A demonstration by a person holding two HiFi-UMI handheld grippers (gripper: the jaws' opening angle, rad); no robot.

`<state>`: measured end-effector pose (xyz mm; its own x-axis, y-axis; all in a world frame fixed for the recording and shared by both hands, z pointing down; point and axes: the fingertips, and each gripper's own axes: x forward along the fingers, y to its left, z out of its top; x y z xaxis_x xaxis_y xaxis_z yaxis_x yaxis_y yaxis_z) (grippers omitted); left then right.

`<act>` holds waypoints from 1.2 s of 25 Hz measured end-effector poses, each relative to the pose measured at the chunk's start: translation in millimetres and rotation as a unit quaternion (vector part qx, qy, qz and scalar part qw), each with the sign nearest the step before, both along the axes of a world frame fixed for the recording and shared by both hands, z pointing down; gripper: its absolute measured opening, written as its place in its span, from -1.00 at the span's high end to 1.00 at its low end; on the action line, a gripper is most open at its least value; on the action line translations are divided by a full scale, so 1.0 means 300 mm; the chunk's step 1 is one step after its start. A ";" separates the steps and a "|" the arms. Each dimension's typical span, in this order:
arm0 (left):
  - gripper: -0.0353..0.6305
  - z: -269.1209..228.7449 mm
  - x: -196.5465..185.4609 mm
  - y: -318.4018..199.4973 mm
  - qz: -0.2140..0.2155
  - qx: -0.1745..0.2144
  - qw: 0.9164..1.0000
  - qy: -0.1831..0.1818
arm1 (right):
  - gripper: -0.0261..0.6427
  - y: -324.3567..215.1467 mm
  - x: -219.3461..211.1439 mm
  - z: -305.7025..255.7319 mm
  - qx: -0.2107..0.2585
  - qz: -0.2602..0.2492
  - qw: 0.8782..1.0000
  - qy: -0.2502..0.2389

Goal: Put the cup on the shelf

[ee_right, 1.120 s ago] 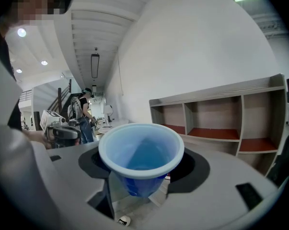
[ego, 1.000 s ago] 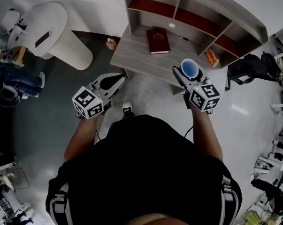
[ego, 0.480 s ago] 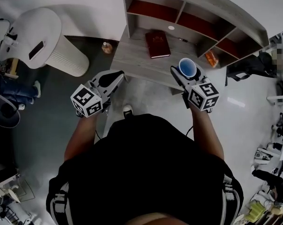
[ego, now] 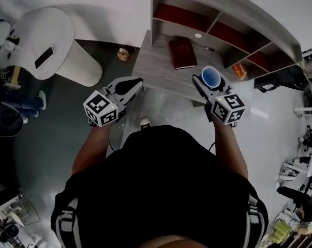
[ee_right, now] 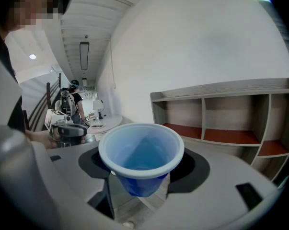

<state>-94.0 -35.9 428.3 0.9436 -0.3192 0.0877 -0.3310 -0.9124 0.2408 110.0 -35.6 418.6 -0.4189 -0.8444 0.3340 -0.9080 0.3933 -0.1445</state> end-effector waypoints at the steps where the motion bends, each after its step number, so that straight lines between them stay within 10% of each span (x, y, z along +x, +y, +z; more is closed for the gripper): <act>1: 0.84 0.002 -0.023 -0.016 0.002 -0.001 1.000 0.000 | 0.00 -0.012 -0.024 0.001 0.000 0.002 1.000 0.000; 30: 0.84 0.027 -0.217 -0.257 0.029 -0.004 0.999 0.016 | 0.00 -0.243 -0.220 -0.034 0.020 0.030 0.999 -0.002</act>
